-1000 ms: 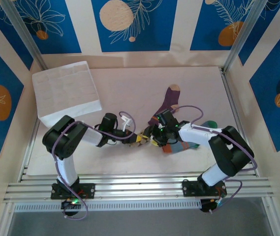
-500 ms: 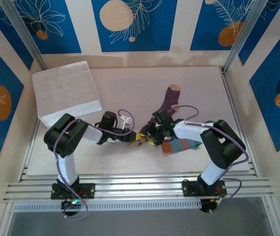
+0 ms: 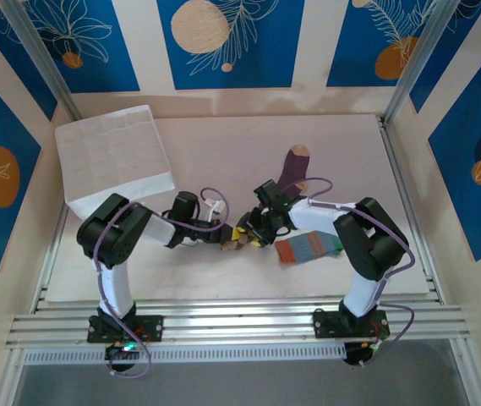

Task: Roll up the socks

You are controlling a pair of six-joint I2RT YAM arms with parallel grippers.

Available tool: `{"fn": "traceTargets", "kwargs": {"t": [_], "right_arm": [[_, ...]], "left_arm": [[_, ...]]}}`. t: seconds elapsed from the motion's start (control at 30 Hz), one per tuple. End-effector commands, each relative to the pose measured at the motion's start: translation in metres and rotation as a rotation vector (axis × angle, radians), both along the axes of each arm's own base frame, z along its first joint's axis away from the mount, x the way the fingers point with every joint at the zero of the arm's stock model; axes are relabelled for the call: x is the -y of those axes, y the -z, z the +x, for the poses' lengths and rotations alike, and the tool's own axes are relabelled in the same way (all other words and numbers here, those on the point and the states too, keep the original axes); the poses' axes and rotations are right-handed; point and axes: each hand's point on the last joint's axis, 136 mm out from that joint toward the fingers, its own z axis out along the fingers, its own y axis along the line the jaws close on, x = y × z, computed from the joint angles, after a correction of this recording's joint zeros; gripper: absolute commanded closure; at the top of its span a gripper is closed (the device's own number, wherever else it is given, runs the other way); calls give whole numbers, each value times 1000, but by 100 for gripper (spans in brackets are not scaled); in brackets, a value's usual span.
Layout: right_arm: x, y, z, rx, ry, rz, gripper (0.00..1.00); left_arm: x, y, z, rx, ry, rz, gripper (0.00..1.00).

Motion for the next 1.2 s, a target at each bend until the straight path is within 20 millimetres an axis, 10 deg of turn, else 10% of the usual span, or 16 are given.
{"fn": "traceTargets", "kwargs": {"t": [0.0, 0.3, 0.67, 1.17], "right_arm": [[-13, 42, -16, -47, -51, -51, 56], [-6, 37, -7, 49, -88, -92, 89], [40, -18, 18, 284, -149, -236, 99], [54, -118, 24, 733, -361, -396, 99]], "left_arm": [[-32, 66, -29, -157, -62, 237, 78], [-31, 21, -24, 47, 5, 213, 65], [-54, -89, 2, 352, 19, 280, 57], [-217, -129, 160, 183, -520, 597, 57]]}}
